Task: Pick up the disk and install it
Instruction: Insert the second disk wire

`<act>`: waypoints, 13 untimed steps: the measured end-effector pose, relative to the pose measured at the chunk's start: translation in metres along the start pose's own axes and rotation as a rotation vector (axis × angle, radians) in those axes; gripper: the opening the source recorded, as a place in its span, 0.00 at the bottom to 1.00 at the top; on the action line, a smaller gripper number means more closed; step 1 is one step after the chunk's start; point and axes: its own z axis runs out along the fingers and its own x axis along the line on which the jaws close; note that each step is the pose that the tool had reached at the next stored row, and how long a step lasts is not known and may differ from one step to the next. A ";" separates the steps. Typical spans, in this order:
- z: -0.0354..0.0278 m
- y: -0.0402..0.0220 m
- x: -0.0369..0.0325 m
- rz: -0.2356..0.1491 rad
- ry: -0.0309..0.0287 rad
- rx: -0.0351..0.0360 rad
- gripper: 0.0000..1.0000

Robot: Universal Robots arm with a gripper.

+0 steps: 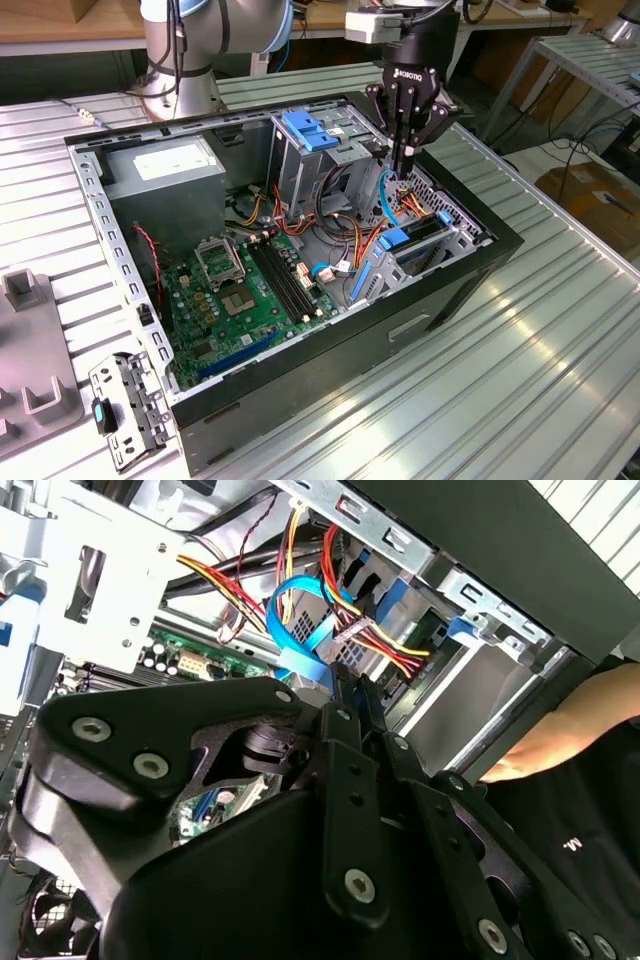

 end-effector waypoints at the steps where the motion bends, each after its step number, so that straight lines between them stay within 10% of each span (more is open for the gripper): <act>1: 0.0002 0.0000 0.0000 0.000 0.0001 0.0000 0.16; 8: 0.0051 0.0012 0.0117 -0.001 -0.0030 0.0024 0.16; 9: 0.0096 0.0019 0.0220 -0.006 -0.0071 0.0074 0.16; 10: 0.0141 0.0097 0.0295 -0.008 -0.0379 0.0222 0.16; 13: 0.0149 0.0195 0.0300 -0.004 -0.0455 0.0339 0.16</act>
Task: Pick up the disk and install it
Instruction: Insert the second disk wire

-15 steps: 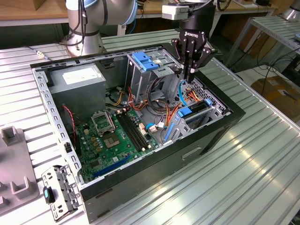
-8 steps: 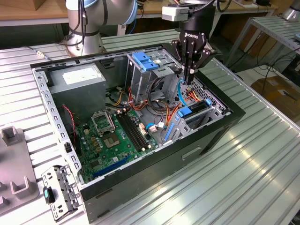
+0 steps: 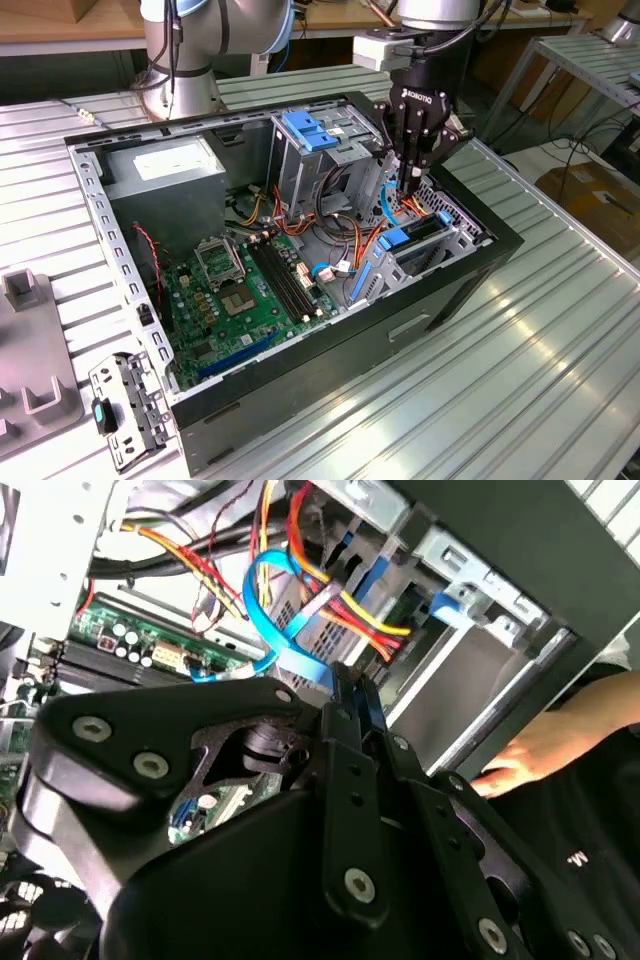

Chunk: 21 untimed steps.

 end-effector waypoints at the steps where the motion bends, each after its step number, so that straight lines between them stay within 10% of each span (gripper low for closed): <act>1: 0.0003 0.0034 0.0005 0.002 -0.0183 0.0048 0.16; 6: 0.0011 0.0085 0.0032 0.006 -0.0845 0.0116 0.16; 8: 0.0021 0.0094 0.0062 0.007 -0.1026 0.0149 0.16; 17: 0.0048 0.0141 0.0154 0.010 -0.1125 0.0300 0.16; 21: 0.0084 0.0144 0.0265 0.012 -0.1361 0.0328 0.16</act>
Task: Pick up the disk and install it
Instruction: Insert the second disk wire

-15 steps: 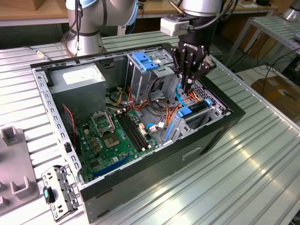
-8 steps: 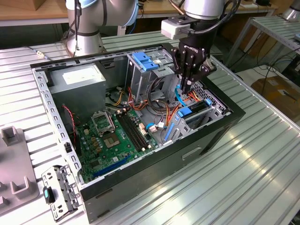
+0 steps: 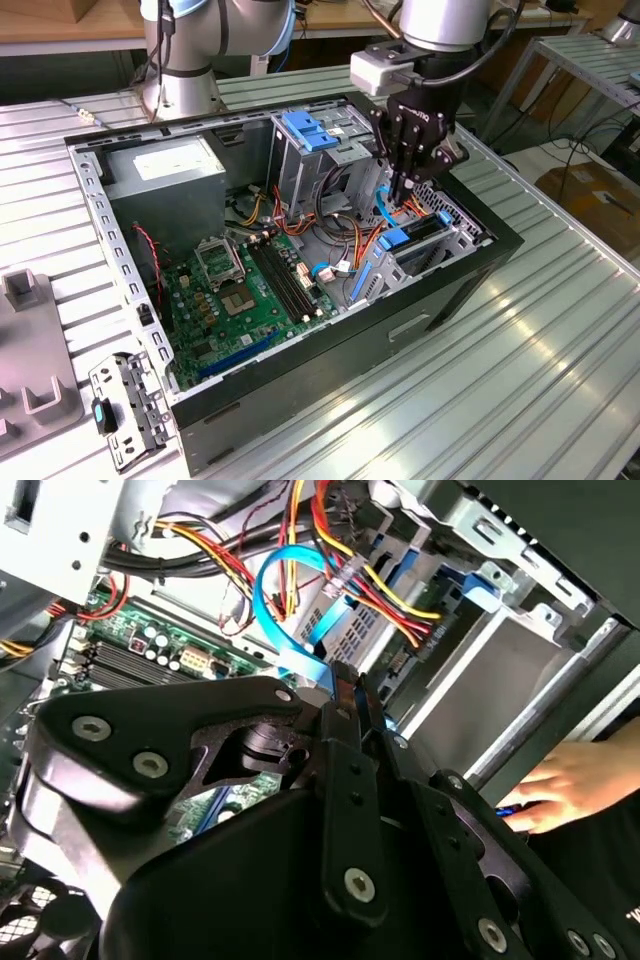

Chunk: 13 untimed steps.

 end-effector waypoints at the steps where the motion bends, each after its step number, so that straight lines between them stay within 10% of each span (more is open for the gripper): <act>1: 0.0004 0.0000 0.0023 0.001 -0.0114 0.0000 0.16; 7: 0.0023 -0.0012 0.0125 0.007 -0.1147 0.0009 0.16; 13: 0.0024 -0.0012 0.0133 0.008 -0.1190 0.0009 0.16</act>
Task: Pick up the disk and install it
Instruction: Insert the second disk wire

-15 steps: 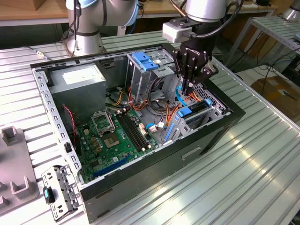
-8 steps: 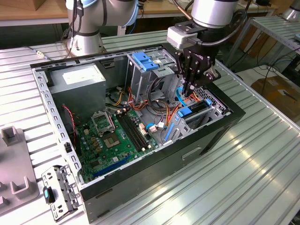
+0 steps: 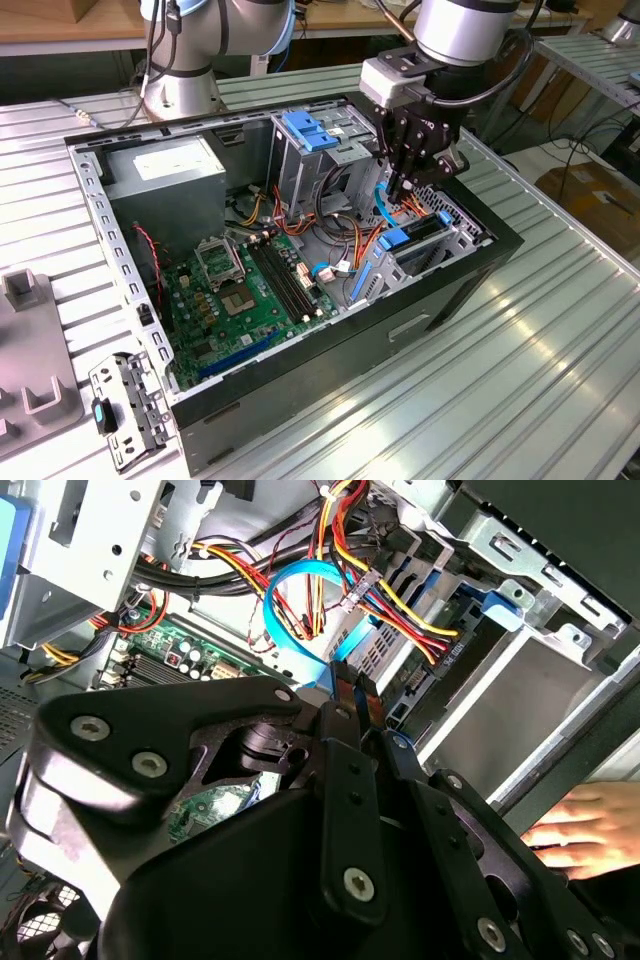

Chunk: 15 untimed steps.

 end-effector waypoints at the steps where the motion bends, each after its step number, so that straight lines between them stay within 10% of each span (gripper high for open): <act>1: 0.0000 0.0000 0.0000 0.000 0.0000 0.0000 0.16; 10: 0.0000 0.0000 0.0002 0.000 -0.0006 0.0004 0.16; 15: 0.0002 0.0013 0.0059 0.002 -0.0216 0.0161 0.16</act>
